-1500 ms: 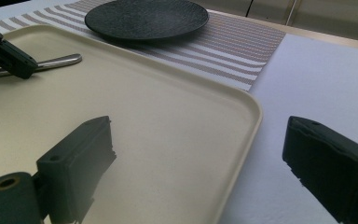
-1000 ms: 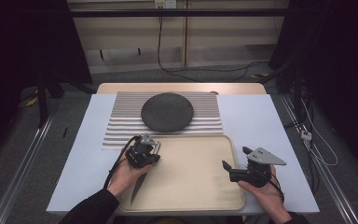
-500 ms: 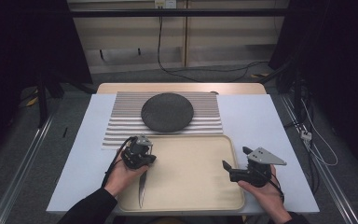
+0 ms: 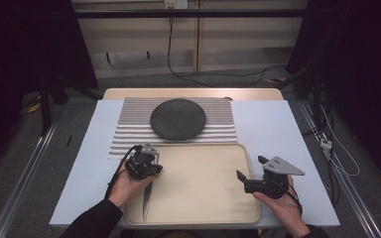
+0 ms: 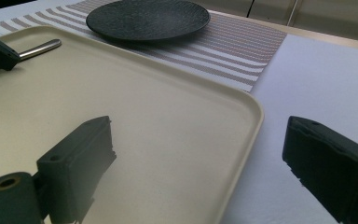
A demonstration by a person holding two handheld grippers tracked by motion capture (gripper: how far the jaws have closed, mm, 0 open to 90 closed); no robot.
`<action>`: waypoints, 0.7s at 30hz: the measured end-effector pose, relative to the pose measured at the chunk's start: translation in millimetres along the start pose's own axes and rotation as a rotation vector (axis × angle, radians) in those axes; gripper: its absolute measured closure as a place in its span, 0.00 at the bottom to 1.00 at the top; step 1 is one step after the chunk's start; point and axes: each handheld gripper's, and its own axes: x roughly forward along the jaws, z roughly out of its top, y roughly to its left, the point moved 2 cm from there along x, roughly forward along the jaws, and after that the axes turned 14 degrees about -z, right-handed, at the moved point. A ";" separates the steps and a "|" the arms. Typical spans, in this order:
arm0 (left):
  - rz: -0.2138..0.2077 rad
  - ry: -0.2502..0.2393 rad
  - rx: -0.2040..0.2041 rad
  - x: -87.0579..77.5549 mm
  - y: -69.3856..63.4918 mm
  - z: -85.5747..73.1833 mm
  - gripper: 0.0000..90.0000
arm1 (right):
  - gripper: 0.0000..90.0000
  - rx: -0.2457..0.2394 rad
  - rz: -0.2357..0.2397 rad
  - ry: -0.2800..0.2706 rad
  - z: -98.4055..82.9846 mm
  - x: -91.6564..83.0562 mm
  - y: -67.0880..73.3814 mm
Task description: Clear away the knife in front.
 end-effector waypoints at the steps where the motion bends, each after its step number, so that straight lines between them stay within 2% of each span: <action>1: -0.002 0.001 -0.001 -0.3 0.3 -0.2 1.00 | 0.09 0.000 0.000 0.000 0.0 0.0 0.0; 8: 0.022 0.009 -0.001 -2.4 0.3 -1.6 1.00 | 0.09 0.002 -0.001 0.002 0.0 0.3 0.0; 21: 0.019 0.013 -0.010 -7.4 3.5 -5.9 1.00 | 0.09 0.003 0.000 0.003 0.1 0.5 0.1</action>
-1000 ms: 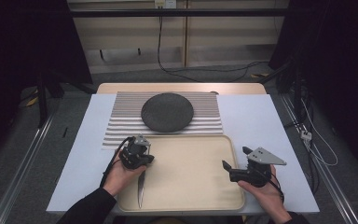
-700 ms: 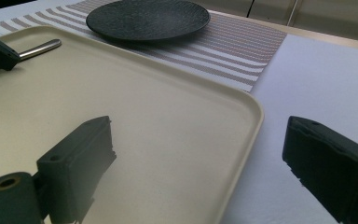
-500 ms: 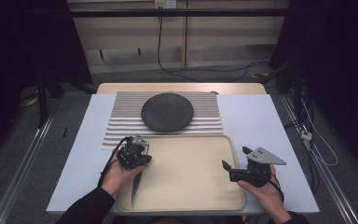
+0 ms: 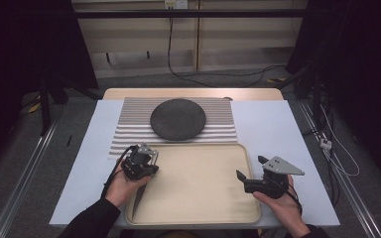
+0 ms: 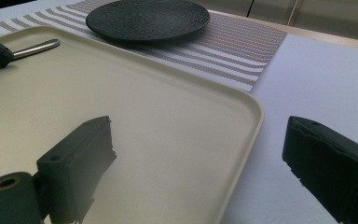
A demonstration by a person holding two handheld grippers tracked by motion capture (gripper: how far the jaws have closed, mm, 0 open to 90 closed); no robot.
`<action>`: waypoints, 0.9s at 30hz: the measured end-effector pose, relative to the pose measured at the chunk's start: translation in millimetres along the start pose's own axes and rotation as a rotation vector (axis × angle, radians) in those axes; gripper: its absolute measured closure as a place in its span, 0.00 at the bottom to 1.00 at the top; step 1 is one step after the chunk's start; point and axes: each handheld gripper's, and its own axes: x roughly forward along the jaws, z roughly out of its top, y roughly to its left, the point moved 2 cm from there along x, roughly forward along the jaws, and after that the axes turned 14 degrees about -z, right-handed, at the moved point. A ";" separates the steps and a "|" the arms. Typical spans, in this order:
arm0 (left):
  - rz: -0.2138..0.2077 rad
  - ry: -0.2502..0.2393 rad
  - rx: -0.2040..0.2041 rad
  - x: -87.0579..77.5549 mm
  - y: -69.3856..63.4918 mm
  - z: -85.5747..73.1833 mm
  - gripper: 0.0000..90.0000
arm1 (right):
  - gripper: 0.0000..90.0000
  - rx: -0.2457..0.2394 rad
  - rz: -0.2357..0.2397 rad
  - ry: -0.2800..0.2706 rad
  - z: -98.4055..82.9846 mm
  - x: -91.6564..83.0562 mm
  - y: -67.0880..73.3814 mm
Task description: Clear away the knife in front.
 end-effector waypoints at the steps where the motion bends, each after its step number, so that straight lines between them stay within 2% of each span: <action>1: 0.000 0.001 -0.002 -0.6 0.2 -0.6 1.00 | 0.09 0.000 0.000 0.000 0.0 0.1 0.1; 5: 0.009 -0.005 -0.027 -2.4 1.7 -2.2 1.00 | 0.09 0.000 0.000 0.001 0.0 0.3 0.1; 9: 0.000 -0.013 -0.045 -3.9 3.6 -3.8 1.00 | 0.09 0.000 0.001 0.002 -0.1 0.5 0.2; 13: 0.006 -0.005 -0.041 -6.1 4.5 -5.5 1.00 | 0.09 0.001 0.000 0.004 -0.1 0.7 0.1; 14: -0.003 -0.003 -0.040 -7.0 5.0 -6.4 1.00 | 0.09 0.001 0.001 0.004 -0.1 0.7 0.2; 15: 0.007 -0.004 -0.044 -7.7 4.7 -7.5 1.00 | 0.09 0.000 0.001 0.003 -0.1 0.6 0.2; 16: -0.007 -0.002 -0.035 -9.2 6.2 -8.7 1.00 | 0.09 0.000 0.000 0.003 -0.1 0.5 0.2; 27: 0.005 -0.002 -0.051 -14.0 8.4 -13.9 1.00 | 0.09 0.001 -0.001 0.004 0.1 1.0 0.2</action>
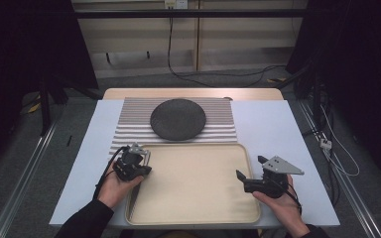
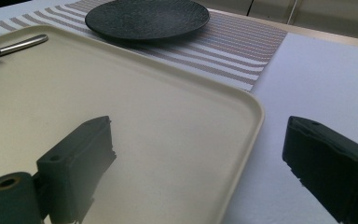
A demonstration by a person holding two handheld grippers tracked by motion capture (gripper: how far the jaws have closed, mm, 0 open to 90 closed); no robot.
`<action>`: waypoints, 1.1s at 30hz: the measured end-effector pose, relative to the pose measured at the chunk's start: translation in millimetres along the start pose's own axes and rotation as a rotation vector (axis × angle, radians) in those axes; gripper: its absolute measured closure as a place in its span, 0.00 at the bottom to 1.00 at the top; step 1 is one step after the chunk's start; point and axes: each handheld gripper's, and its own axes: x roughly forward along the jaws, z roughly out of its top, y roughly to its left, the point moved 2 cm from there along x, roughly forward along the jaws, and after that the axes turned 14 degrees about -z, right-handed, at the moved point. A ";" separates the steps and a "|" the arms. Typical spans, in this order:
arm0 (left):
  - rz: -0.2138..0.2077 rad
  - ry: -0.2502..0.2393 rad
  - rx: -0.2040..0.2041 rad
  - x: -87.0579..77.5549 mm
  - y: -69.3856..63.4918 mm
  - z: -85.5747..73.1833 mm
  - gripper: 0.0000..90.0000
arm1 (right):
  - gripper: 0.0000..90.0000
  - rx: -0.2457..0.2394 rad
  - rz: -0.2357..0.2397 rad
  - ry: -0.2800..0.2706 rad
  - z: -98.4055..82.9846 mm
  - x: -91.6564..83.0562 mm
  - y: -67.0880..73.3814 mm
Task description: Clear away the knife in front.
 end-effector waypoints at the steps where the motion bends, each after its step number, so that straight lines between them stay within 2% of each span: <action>1: 0.003 -0.002 0.000 -0.7 0.0 -0.9 1.00 | 0.09 0.000 0.000 0.000 0.0 0.0 0.0; 7: 0.002 -0.002 0.002 -3.3 -0.7 -4.6 1.00 | 0.09 0.000 0.001 0.001 0.0 0.2 0.0; 17: 0.019 -0.006 -0.020 -7.0 1.1 -8.5 1.00 | 0.09 0.000 0.001 0.000 0.1 -0.1 0.1; 23: 0.026 -0.004 -0.013 -7.8 0.9 -9.2 1.00 | 0.09 -0.002 0.001 0.000 0.1 0.0 0.4; 27: 0.016 -0.021 -0.011 -7.4 -4.3 -7.7 0.99 | 0.09 0.000 0.002 0.000 0.1 0.4 0.1; 30: 0.017 -0.039 0.003 -7.6 -5.9 -6.9 0.94 | 0.09 -0.001 0.002 0.001 0.2 0.7 0.4; 33: 0.012 -0.082 0.022 -9.8 -7.7 -5.5 0.82 | 0.09 0.001 0.001 0.000 0.2 0.4 0.1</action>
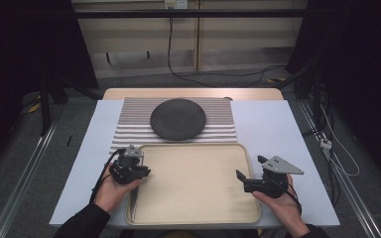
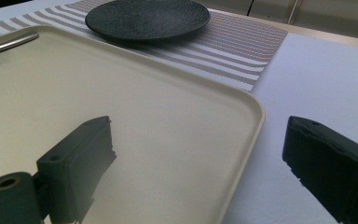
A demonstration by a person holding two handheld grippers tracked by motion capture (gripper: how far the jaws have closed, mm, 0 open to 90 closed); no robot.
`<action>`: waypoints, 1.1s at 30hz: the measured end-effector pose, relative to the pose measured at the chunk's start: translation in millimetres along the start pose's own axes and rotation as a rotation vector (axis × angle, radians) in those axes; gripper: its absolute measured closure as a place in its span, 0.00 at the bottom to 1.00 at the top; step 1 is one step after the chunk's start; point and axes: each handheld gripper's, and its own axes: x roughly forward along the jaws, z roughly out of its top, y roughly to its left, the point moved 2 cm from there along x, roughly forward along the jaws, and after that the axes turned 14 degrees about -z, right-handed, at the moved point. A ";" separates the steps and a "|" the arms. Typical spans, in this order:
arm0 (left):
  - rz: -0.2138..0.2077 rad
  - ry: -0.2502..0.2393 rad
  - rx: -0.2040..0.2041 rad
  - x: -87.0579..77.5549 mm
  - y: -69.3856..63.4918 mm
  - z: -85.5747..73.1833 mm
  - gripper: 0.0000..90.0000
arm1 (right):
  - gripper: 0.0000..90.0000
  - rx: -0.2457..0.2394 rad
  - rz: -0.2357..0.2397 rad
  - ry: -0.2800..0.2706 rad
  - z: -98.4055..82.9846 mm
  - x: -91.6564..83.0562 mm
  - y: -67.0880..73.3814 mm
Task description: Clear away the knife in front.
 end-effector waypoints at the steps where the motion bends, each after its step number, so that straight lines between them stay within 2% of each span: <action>1: -0.005 -0.014 0.007 -1.1 -0.4 0.9 0.78 | 0.09 0.000 0.000 0.000 0.0 0.0 0.0; 2: 0.004 -0.035 0.003 -1.9 -1.3 1.6 0.73 | 0.09 0.000 0.001 0.000 0.0 -0.1 0.1; 5: 0.024 -0.064 -0.010 -2.9 -1.5 3.6 0.46 | 0.09 0.001 0.001 -0.002 0.1 -0.2 -0.2; 8: 0.050 -0.107 -0.019 -5.8 -1.9 5.9 0.25 | 0.09 0.000 0.000 -0.004 0.1 0.3 -0.6; 10: 0.056 -0.134 -0.038 -9.2 -2.2 6.5 0.15 | 0.09 0.000 0.000 -0.004 0.1 0.3 -0.6; 11: 0.044 -0.160 -0.041 -11.9 -2.5 6.3 0.12 | 0.09 0.001 0.000 -0.005 0.1 0.2 -0.7; 14: 0.031 -0.202 -0.011 -20.3 -5.5 4.6 0.06 | 0.09 0.002 0.000 -0.004 0.1 0.0 -0.7; 19: 0.013 -0.233 0.026 -30.8 -9.3 3.6 0.06 | 0.09 0.007 0.000 -0.003 0.0 -0.3 -0.9; 23: 0.094 -0.264 0.054 -38.7 -11.3 -0.5 0.07 | 0.09 0.009 -0.003 -0.002 -0.5 -0.7 -1.5; 26: 0.126 -0.277 0.051 -41.4 -12.3 -5.1 0.07 | 0.09 0.015 -0.008 -0.002 -0.9 -2.0 -2.7; 27: 0.142 -0.282 0.039 -42.8 -11.9 -7.6 0.07 | 0.09 0.015 -0.010 -0.002 -1.0 -2.2 -3.0; 29: 0.134 -0.296 0.030 -44.6 -11.1 -11.5 0.07 | 0.09 0.016 -0.011 -0.002 -1.2 -2.7 -3.1; 33: 0.154 -0.303 0.022 -49.4 -10.3 -19.5 0.07 | 0.09 0.020 -0.014 -0.001 -1.8 -3.4 -3.9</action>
